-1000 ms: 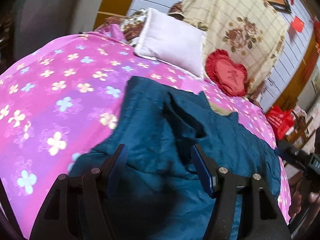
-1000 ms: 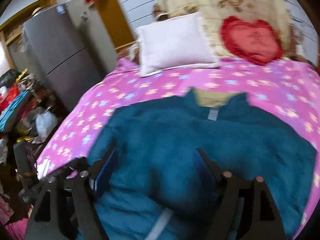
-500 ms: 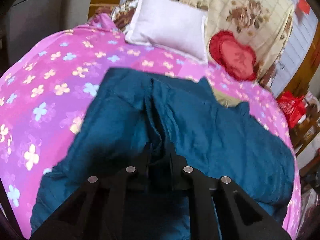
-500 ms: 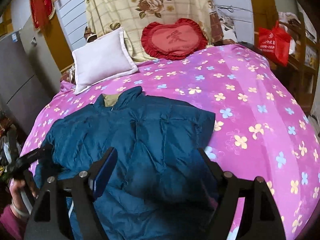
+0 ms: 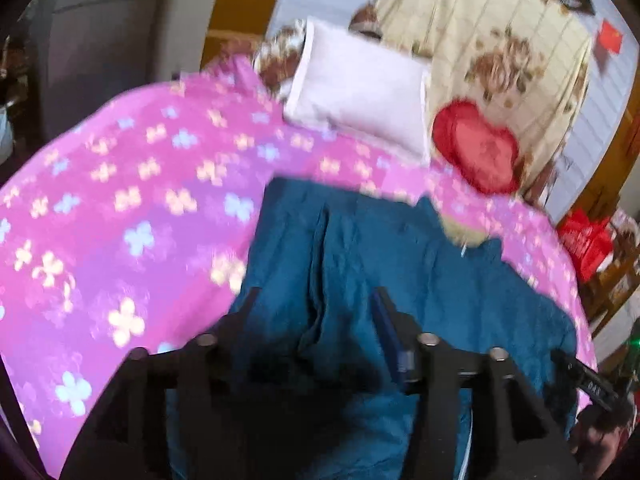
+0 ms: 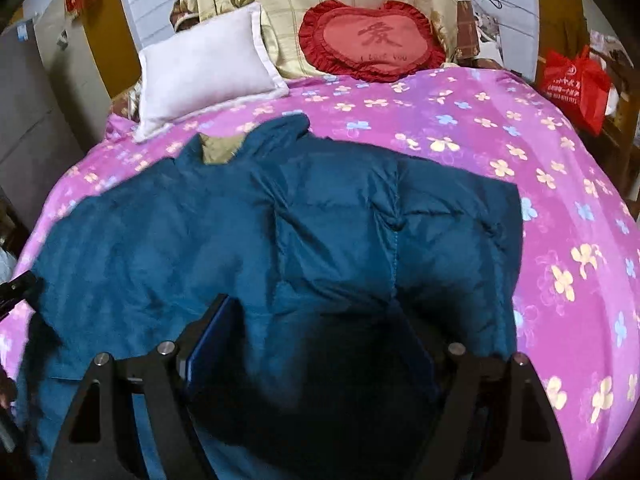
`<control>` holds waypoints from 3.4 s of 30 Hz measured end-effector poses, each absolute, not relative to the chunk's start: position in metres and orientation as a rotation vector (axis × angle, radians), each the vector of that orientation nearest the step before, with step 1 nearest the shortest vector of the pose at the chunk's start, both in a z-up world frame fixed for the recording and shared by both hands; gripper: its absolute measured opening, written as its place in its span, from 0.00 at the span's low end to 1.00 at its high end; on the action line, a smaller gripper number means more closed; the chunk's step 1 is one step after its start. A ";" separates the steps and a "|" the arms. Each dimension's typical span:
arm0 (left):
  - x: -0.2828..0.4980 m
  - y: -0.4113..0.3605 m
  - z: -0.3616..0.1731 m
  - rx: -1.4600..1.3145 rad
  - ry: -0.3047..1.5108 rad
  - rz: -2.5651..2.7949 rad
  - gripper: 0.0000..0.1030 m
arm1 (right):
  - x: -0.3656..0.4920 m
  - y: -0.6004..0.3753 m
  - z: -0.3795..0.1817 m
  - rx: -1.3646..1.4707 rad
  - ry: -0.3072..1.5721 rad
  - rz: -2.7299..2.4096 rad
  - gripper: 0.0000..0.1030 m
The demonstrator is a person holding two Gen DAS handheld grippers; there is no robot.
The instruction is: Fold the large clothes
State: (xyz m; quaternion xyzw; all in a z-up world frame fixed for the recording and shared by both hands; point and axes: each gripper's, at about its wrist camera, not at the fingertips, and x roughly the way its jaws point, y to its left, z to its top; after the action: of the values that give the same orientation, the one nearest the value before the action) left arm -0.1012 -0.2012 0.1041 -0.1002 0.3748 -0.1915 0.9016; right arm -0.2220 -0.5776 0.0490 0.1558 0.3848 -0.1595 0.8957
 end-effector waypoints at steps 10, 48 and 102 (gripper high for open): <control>-0.080 -0.242 0.065 0.002 0.837 -0.325 0.39 | -0.198 -0.583 0.082 0.219 0.727 -0.413 0.80; -0.077 -0.257 0.045 0.099 0.823 -0.297 0.39 | -0.134 -0.476 0.030 0.120 0.854 -0.214 0.86; -0.217 -0.119 0.085 0.111 0.853 -0.323 0.49 | -0.395 -0.533 0.094 0.291 0.843 -0.364 0.89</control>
State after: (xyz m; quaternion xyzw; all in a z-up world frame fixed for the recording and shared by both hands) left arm -0.2173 -0.1195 0.0848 0.0537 0.4116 -0.1560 0.8963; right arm -0.3951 -0.5328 0.0936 0.1398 0.4053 -0.1753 0.8862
